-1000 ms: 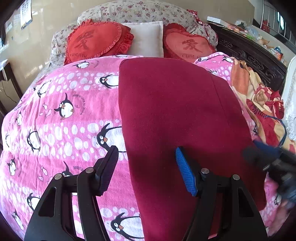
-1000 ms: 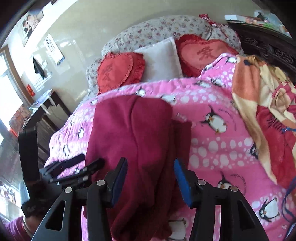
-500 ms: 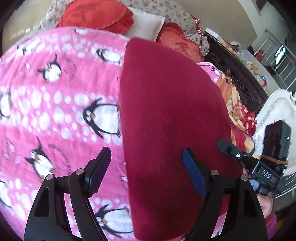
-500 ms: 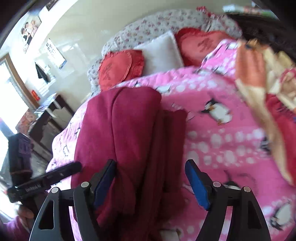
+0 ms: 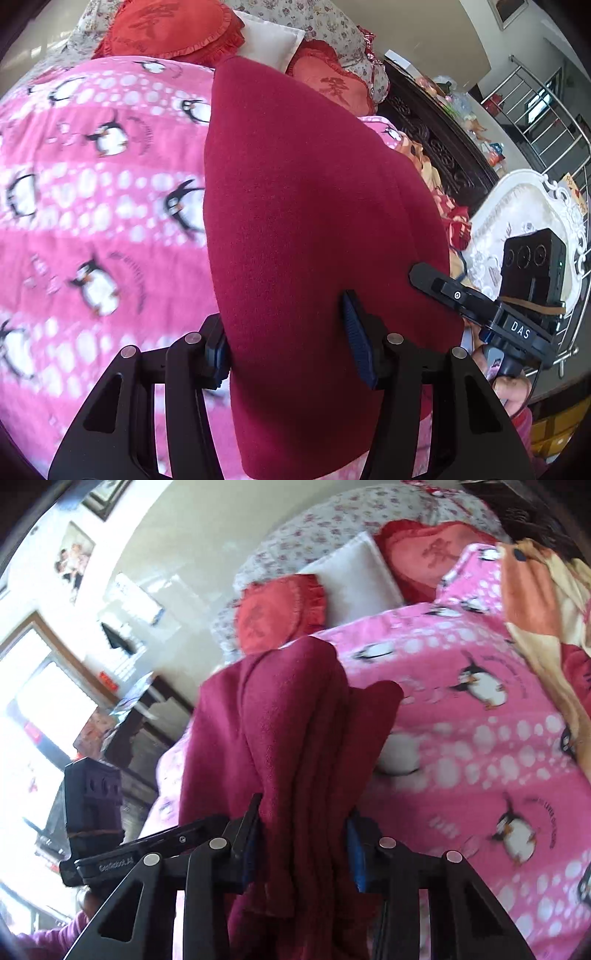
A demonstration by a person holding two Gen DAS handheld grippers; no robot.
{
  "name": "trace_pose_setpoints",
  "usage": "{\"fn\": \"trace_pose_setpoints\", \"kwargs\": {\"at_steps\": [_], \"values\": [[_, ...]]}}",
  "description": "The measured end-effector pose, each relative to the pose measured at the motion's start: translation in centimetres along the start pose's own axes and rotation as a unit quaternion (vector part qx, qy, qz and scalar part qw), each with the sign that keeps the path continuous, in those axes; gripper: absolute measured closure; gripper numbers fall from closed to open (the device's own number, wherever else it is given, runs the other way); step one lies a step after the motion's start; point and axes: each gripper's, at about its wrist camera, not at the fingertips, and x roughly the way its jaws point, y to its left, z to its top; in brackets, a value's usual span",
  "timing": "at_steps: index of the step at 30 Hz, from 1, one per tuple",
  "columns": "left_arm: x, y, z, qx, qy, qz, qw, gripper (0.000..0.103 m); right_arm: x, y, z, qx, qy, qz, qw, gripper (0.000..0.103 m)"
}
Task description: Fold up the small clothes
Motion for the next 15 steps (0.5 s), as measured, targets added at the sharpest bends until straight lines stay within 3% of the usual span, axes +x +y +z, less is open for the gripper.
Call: {"fn": "trace_pose_setpoints", "kwargs": {"at_steps": [5,8,10,15], "values": [[-3.2,2.6,-4.8,-0.023,0.033,0.035,0.9986,0.050,0.7,3.3,-4.0,-0.009,0.048,0.017,0.999,0.065],[-2.2,4.6,-7.7,-0.041,0.061,0.068,0.9950,0.050,3.1,3.7,-6.9,-0.022,0.089,-0.019,0.996,0.063],[-2.5,5.1,-8.4,-0.046,0.037,0.080,0.9950,0.047,4.0,3.7,-8.1,-0.028,0.105,-0.058,0.992,0.059],[-5.3,3.6,-7.9,-0.009,-0.016,0.143,0.9896,0.047,0.3,7.0,-7.7,-0.094,0.058,-0.091,0.990,0.058]]}}
